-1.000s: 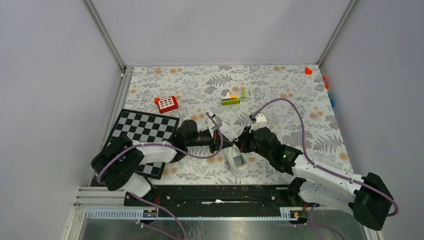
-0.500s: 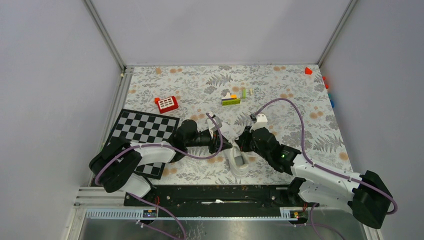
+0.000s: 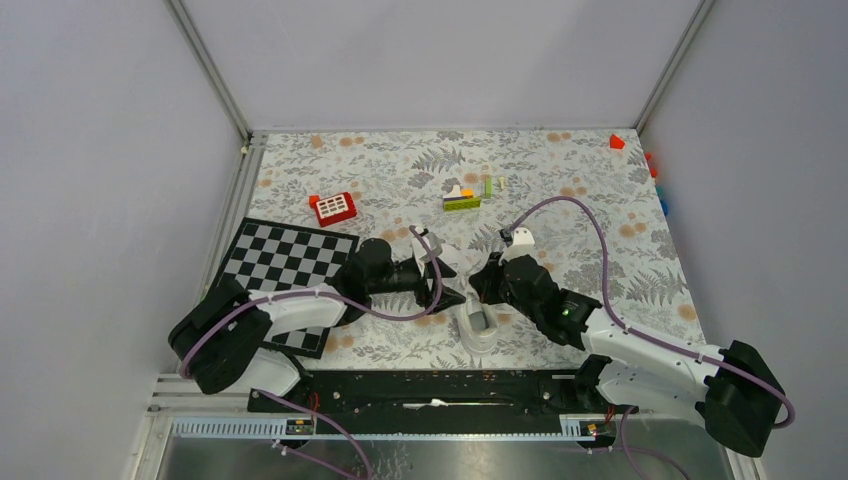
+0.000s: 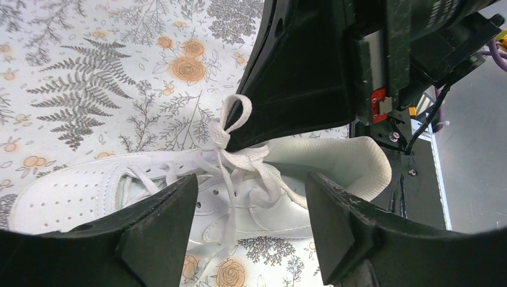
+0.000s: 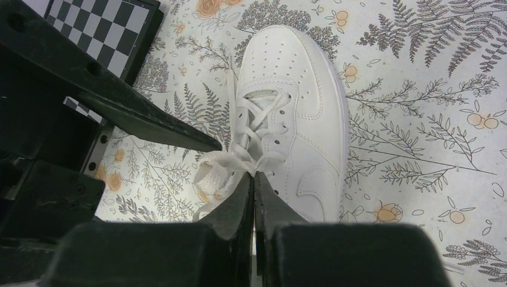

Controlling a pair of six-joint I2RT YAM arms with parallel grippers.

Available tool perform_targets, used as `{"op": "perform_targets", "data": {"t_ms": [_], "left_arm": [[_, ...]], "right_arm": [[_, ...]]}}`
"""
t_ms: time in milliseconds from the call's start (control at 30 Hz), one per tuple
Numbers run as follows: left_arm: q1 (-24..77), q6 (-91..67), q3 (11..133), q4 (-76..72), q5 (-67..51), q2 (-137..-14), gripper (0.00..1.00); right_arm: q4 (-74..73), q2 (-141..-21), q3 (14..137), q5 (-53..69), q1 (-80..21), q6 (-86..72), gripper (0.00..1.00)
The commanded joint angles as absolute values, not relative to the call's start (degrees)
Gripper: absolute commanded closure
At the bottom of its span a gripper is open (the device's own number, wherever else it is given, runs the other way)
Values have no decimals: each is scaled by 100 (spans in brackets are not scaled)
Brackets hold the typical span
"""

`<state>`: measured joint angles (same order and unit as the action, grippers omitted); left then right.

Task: Tie the shoes
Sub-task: Cross the shoelace with the shoelace.

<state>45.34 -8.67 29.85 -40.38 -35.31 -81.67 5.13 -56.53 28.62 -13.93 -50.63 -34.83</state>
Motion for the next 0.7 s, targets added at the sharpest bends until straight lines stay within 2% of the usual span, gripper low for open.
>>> {"op": "perform_targets", "data": {"t_ms": [0,400,667], "left_arm": [[4553,-523,3173,-3901,-3272,-7670,28],[4722,-51,3785,-3243,-2765,-7559,21],[4818,62,3976,-3385,-2543,-7808,24]], "right_arm": [[614,-5652,2957,-1485,-5133,-3436,100],[659,-5634,2934,-1461,-5139,-3450,100],[676,-5624,2929,-1450,-5144,-3469,100]]}}
